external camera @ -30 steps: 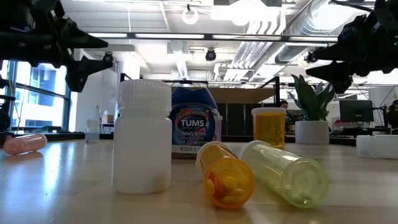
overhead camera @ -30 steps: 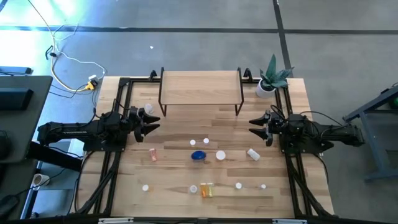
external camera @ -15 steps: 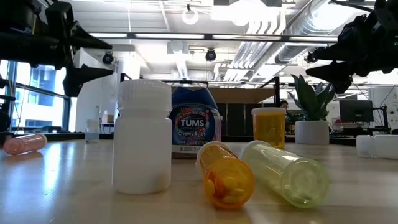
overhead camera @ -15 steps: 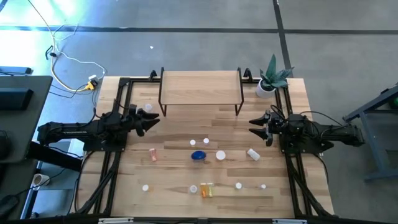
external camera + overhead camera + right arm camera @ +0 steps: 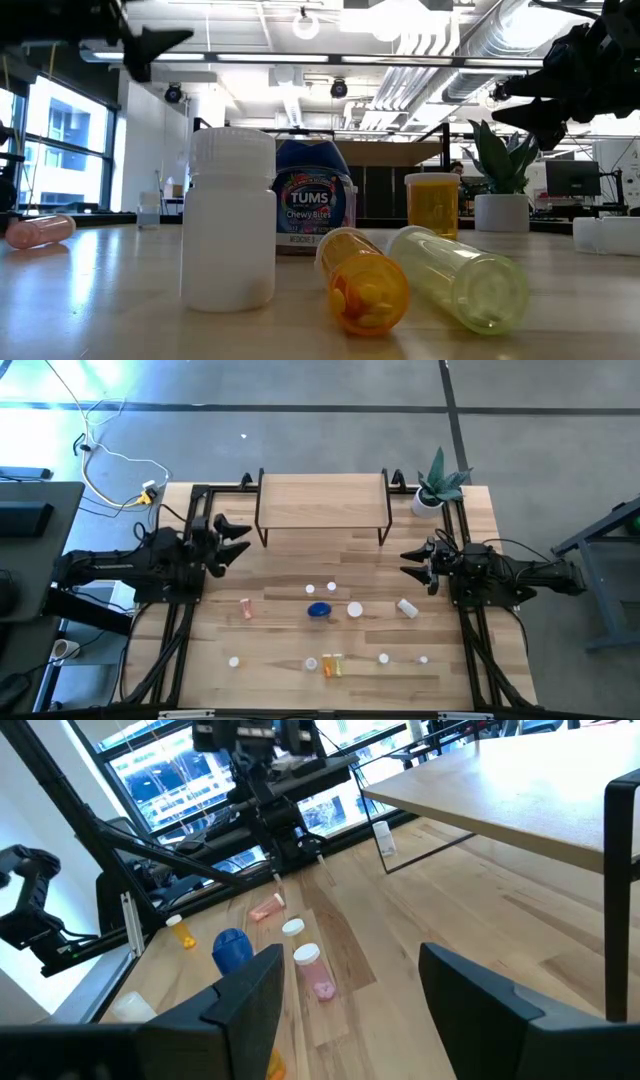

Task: Pick and place medicine bottles onto shelf by color
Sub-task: Put the blue pill bottle on the shelf

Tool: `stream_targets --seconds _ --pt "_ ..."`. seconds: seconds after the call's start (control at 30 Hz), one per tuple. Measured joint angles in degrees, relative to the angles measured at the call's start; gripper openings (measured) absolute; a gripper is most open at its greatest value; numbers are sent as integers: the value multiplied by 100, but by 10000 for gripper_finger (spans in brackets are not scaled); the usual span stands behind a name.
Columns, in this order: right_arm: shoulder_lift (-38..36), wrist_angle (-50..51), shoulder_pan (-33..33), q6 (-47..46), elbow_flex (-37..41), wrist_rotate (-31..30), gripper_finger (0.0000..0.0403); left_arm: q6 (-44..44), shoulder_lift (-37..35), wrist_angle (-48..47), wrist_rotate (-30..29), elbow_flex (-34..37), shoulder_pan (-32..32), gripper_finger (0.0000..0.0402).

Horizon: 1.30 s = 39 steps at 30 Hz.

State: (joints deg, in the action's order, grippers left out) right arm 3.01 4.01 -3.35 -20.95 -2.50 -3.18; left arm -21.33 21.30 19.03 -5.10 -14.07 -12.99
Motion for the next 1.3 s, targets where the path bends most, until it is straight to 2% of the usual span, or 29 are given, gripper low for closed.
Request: stream_targets --seconds 0.2,0.43,0.93,1.13,1.3 --pt "0 0 -1 0 0 0 224 507 1146 -296 544 -928 31 275" --pt "0 0 -1 0 0 0 224 1018 2567 -740 570 -1692 570 275" --pt "0 0 1 1 -2 0 224 1264 4991 -765 -558 -2665 1912 275" --pt "0 0 0 0 -2 0 224 1493 5716 -669 -822 -2898 2145 275" --pt "-3 0 0 0 -2 0 224 1208 6295 -673 -946 -3060 2179 275"
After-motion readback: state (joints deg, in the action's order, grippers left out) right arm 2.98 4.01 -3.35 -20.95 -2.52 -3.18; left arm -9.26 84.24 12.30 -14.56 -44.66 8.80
